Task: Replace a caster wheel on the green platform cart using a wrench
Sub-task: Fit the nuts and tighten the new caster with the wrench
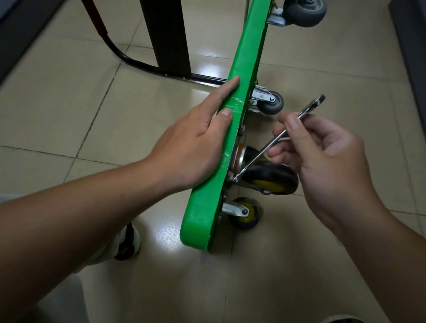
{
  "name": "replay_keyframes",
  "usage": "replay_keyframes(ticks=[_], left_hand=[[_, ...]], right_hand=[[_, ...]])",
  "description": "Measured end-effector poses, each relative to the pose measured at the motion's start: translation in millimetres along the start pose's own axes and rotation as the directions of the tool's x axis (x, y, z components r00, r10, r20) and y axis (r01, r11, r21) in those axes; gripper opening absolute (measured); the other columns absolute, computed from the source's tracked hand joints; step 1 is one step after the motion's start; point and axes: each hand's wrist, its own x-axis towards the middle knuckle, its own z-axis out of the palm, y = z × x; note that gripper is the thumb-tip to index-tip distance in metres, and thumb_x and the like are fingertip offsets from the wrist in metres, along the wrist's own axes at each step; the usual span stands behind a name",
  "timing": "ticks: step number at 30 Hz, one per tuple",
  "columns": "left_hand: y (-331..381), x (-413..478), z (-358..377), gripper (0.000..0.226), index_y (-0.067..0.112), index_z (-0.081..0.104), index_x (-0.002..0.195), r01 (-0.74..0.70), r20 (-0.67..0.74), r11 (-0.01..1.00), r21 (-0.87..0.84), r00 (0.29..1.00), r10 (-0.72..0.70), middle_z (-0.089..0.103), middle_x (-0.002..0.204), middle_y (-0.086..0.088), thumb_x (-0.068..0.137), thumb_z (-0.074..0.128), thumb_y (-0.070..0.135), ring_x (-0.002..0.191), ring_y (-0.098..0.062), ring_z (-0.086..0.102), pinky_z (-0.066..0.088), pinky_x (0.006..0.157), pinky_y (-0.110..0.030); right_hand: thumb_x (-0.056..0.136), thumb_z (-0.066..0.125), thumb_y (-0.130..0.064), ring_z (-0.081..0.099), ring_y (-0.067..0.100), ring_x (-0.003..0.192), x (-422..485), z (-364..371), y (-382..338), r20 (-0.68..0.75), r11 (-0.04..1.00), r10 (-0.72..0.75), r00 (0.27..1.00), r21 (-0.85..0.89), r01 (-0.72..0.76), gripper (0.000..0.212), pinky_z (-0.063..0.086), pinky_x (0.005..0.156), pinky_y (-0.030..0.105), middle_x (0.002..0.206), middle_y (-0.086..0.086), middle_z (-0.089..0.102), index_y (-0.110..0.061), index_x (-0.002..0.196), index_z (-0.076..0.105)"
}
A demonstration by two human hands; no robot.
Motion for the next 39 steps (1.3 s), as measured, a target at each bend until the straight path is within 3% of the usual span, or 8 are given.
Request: replay_keyframes(ticks=[3, 6, 8, 10, 13, 15, 26, 39], left_hand=[[0.9, -0.6, 0.5, 0.054, 0.058, 0.018, 0.157, -0.006, -0.002, 1.0, -0.001, 1.0, 0.006, 0.05, 0.139, 0.02, 0.104, 0.024, 0.05, 0.088, -0.003, 0.062, 0.055, 0.078, -0.041], [0.2, -0.7, 0.6, 0.054, 0.059, 0.018, 0.157, -0.001, 0.001, 1.0, -0.009, 1.0, 0.001, 0.055, 0.137, 0.015, 0.104, 0.023, 0.051, 0.087, -0.008, 0.064, 0.058, 0.081, -0.046], [-0.7, -0.1, 0.8, 0.055, 0.059, 0.018, 0.157, -0.006, -0.002, 1.0, -0.007, 1.0, 0.006, 0.055, 0.147, 0.012, 0.103, 0.023, 0.051, 0.095, -0.008, 0.063, 0.055, 0.086, -0.041], [-0.3, -0.4, 1.0, 0.055, 0.057, 0.02, 0.157, -0.018, -0.016, 1.0, 0.007, 1.0, 0.018, 0.045, 0.158, 0.016, 0.103, 0.024, 0.05, 0.116, -0.008, 0.059, 0.05, 0.096, -0.036], [1.0, -0.7, 0.8, 0.055, 0.057, 0.022, 0.157, -0.013, -0.023, 1.0, 0.009, 1.0, 0.014, 0.044, 0.157, 0.017, 0.103, 0.025, 0.049, 0.119, -0.012, 0.06, 0.05, 0.098, -0.039], [1.8, -1.2, 0.8, 0.055, 0.057, 0.021, 0.157, -0.009, -0.021, 1.0, 0.014, 1.0, 0.009, 0.046, 0.153, 0.017, 0.103, 0.024, 0.049, 0.113, -0.011, 0.061, 0.052, 0.096, -0.041], [0.4, -0.7, 0.0, 0.051, 0.055, 0.022, 0.158, -0.019, -0.028, 0.999, 0.035, 0.999, 0.02, 0.041, 0.133, 0.027, 0.109, 0.027, 0.044, 0.104, 0.004, 0.057, 0.051, 0.096, -0.039], [3.1, -1.2, 0.8, 0.055, 0.058, 0.023, 0.156, -0.004, -0.039, 1.0, 0.02, 0.999, 0.005, 0.046, 0.149, 0.022, 0.102, 0.025, 0.049, 0.117, -0.012, 0.06, 0.05, 0.099, -0.042]], right_hand=[[0.103, 0.058, -0.013, 0.066, 0.015, 0.061, -4.7, -3.0, -2.1, -0.036, 0.999, 0.038, 0.999, -0.011, -0.038, 0.021, 0.058, 0.061, 0.022, 0.093, 0.014, 0.07, 0.004, 0.111, 0.067], [0.103, 0.057, -0.009, 0.069, 0.018, 0.064, -23.8, -7.7, -14.8, 0.021, 0.963, -0.202, 0.979, -0.179, 0.203, 0.014, 0.059, 0.063, 0.026, 0.086, 0.012, 0.069, -0.002, 0.11, 0.066], [0.102, 0.058, -0.007, 0.07, 0.012, 0.075, -44.5, -11.9, -23.6, 0.262, 0.761, -0.485, 0.835, -0.344, 0.55, 0.01, 0.058, 0.072, 0.023, 0.086, 0.007, 0.068, -0.009, 0.11, 0.065], [0.103, 0.056, -0.011, 0.064, 0.01, 0.093, -65.5, -14.9, -23.6, 0.526, 0.461, -0.598, 0.605, -0.391, 0.796, 0.013, 0.048, 0.091, 0.016, 0.099, 0.006, 0.067, -0.008, 0.113, 0.064], [0.102, 0.059, -0.011, 0.063, 0.02, 0.106, -86.1, -12.8, -14.3, 0.686, 0.308, -0.56, 0.464, -0.347, 0.886, 0.021, 0.05, 0.099, 0.024, 0.11, 0.016, 0.069, 0.0, 0.119, 0.066], [0.094, 0.072, -0.005, 0.066, 0.024, 0.109, -93.0, -11.6, -8.7, 0.723, 0.244, -0.543, 0.428, -0.352, 0.903, 0.029, 0.053, 0.096, 0.031, 0.114, 0.019, 0.071, 0.002, 0.122, 0.07], [0.092, 0.076, -0.006, 0.067, 0.028, 0.105, -92.4, -7.1, -4.4, 0.745, 0.187, -0.524, 0.413, -0.373, 0.909, 0.024, 0.054, 0.09, 0.036, 0.113, 0.019, 0.07, 0.0, 0.115, 0.074], [0.095, 0.072, -0.005, 0.068, 0.03, 0.1, -96.6, -1.0, -7.9, 0.75, 0.197, -0.528, 0.399, -0.349, 0.916, 0.019, 0.053, 0.09, 0.037, 0.112, 0.02, 0.07, 0.0, 0.113, 0.074]])
